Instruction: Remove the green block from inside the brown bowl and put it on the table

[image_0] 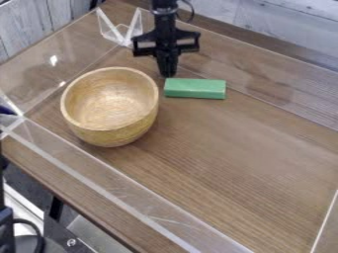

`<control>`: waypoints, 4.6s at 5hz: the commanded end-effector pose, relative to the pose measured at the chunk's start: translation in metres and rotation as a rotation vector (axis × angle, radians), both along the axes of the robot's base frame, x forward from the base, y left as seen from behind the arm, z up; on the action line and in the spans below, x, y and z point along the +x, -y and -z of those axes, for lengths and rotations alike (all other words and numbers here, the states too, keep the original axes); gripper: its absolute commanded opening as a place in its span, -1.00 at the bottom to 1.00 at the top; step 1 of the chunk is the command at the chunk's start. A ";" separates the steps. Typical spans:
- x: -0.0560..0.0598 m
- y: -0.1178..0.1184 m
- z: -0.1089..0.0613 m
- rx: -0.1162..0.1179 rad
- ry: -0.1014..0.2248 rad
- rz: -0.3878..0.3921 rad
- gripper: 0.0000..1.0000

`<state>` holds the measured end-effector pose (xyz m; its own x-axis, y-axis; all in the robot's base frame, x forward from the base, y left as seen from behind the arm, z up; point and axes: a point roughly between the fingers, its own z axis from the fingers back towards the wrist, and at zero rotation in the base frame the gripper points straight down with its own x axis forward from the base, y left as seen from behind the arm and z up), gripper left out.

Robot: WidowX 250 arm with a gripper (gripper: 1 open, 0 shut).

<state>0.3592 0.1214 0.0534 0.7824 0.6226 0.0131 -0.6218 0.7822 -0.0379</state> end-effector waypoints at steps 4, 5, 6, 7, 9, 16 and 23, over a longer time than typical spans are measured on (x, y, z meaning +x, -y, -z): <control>-0.026 0.123 -0.077 -0.090 0.202 0.534 -1.00; -0.044 0.143 -0.065 -0.104 0.150 0.563 -1.00; -0.052 0.153 -0.053 -0.122 0.099 0.562 -1.00; -0.042 0.172 -0.049 -0.111 0.095 0.590 -1.00; -0.016 0.209 -0.022 -0.069 0.084 0.691 -1.00; -0.011 0.199 -0.019 0.021 0.109 0.726 1.00; -0.038 0.157 0.010 0.079 0.027 0.614 -1.00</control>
